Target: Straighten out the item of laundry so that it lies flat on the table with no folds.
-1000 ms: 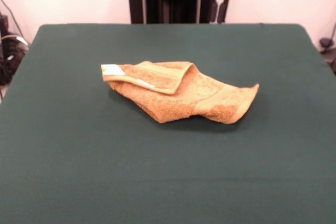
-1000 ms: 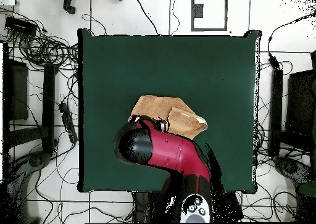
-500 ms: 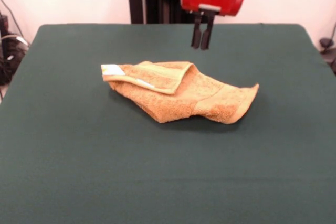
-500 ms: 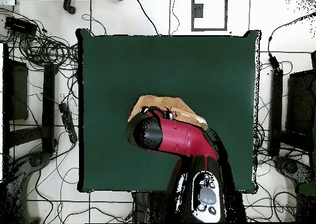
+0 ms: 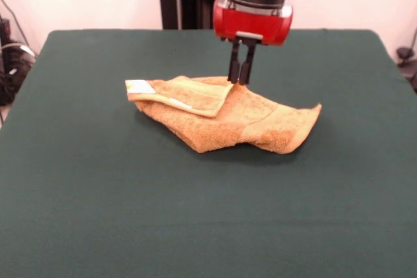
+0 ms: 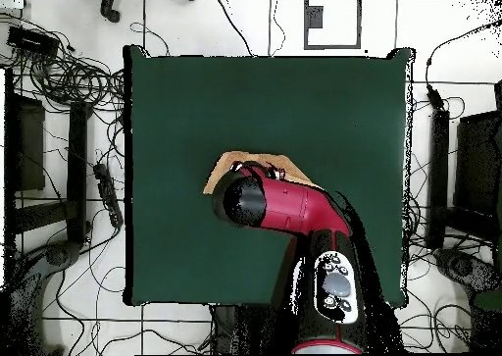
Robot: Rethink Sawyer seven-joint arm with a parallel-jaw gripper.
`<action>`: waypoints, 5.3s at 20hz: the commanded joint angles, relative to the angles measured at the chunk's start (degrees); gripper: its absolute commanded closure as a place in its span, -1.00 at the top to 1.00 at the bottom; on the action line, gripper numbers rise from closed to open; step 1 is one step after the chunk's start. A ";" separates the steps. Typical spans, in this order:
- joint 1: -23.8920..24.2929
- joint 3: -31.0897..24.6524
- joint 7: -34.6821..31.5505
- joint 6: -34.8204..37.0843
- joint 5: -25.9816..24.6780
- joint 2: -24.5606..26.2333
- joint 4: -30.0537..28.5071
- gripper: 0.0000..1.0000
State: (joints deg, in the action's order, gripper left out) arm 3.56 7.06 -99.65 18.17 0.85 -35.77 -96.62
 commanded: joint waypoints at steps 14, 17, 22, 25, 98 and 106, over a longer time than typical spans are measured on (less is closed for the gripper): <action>4.57 -9.50 -1.54 -3.00 -7.31 4.60 6.21 -1.00; 5.72 -11.06 0.48 -1.37 -8.79 4.77 7.05 -1.00; 7.36 -12.96 1.56 -0.16 -10.29 4.59 6.97 1.00; 8.01 -13.96 1.52 0.27 -11.02 4.50 6.77 1.00; 14.89 -15.95 -9.40 -17.56 -20.68 -0.78 -15.01 -1.00; 19.33 -21.02 -7.12 -7.01 -16.39 -18.72 -25.87 -1.00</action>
State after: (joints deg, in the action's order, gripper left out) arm 22.34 -5.47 -99.65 3.78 -19.08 -43.62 -112.52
